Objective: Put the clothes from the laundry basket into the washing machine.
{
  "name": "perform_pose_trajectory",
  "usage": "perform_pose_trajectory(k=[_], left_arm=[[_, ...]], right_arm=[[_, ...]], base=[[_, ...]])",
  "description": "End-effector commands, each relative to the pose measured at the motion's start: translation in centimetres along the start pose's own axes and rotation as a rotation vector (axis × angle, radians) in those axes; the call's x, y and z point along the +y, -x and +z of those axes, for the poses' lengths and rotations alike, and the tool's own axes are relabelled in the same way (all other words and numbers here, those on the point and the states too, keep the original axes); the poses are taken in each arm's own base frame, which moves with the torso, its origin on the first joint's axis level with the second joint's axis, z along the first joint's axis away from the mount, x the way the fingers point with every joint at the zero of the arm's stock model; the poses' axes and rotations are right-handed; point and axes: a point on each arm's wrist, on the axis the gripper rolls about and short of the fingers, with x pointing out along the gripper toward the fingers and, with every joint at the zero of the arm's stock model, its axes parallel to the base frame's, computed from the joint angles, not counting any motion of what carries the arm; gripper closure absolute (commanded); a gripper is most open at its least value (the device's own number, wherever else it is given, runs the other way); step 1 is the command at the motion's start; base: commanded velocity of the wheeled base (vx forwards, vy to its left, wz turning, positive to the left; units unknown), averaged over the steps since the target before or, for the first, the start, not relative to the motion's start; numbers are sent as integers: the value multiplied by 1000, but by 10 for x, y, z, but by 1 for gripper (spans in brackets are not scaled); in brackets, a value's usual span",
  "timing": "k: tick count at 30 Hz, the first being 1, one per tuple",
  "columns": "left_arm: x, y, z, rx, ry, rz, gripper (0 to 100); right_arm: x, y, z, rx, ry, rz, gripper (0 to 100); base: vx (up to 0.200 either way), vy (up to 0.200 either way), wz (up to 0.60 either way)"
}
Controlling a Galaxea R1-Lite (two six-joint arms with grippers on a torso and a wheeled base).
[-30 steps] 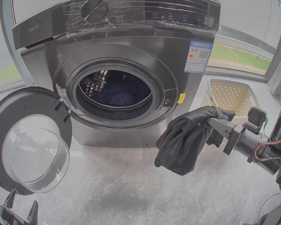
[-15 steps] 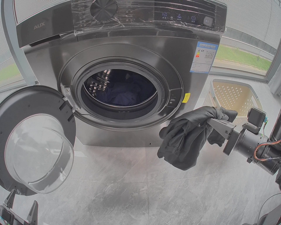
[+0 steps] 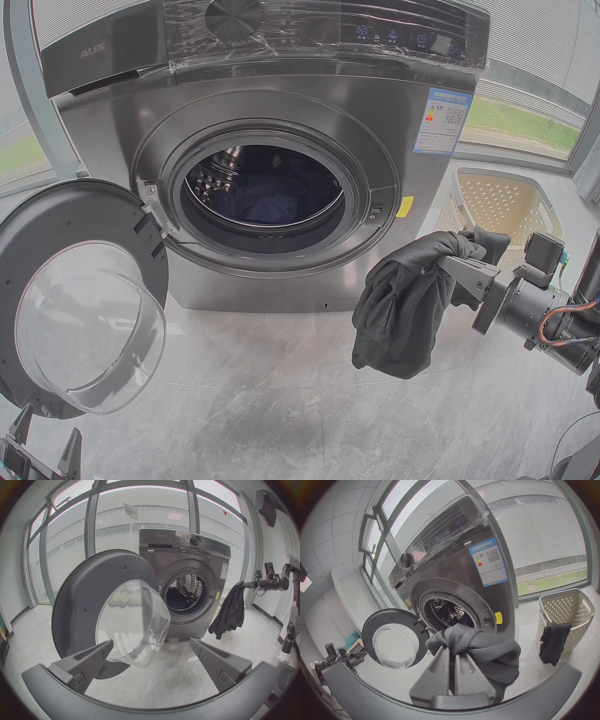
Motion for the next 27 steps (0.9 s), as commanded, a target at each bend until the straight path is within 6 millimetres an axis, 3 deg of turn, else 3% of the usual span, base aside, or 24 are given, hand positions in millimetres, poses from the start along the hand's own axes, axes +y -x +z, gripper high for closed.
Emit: perform_pose_trajectory(k=[1,10,23,25,27], left_arm=[[0,0,-5,0,-9,-1,0],[0,0,-5,-2,-11,-2,0],[0,0,-5,-5,-32,-8,0],[-1,3,8,-74,-15,-22,0],[-2,14,44,-210,9,-44,0]], right_arm=[[5,-1,-8,30,1,22,100],[23,-17,-10,15,1,91,100],[49,-65,-11,-72,-40,93,100],[50,-73,-13,-88,-46,95,100],[51,-76,-15,-95,-48,98,100]], base=[[0,0,0],[0,0,0],[0,0,0],[0,0,0],[0,0,0]])
